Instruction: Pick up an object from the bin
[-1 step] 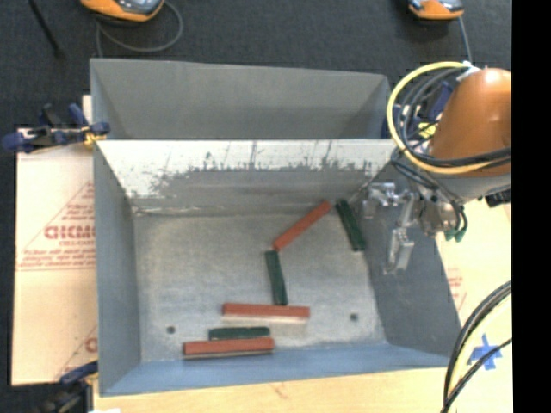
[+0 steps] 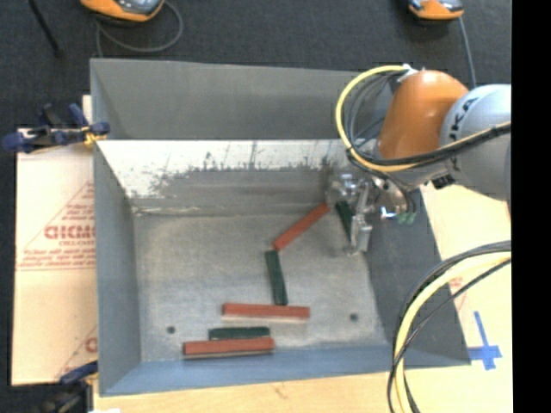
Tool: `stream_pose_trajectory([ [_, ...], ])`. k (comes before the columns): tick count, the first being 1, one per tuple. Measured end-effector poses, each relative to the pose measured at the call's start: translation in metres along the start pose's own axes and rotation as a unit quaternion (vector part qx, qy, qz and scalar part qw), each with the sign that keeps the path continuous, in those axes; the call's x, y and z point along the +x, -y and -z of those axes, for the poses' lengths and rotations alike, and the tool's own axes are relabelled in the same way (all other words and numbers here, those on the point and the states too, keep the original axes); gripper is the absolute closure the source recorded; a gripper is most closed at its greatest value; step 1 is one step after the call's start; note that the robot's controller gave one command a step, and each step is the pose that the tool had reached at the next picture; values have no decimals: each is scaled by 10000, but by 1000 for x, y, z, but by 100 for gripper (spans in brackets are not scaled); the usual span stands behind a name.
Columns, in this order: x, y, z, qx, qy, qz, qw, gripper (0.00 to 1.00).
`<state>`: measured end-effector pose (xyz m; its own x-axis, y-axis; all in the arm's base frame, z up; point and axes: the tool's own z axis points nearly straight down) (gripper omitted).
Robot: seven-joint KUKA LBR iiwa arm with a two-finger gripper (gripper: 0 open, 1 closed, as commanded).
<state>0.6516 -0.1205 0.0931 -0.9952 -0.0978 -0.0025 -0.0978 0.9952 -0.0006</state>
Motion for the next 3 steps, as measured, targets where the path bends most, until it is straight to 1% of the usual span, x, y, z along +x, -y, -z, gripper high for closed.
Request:
stream_pose_trajectory([
  [1, -7, -50, -19, 2, 6, 327, 9995, 0],
  [2, -7, -48, -18, 7, 15, 314, 9995, 100],
  [3, -11, -45, 131, 23, 57, 283, 9996, 100],
])
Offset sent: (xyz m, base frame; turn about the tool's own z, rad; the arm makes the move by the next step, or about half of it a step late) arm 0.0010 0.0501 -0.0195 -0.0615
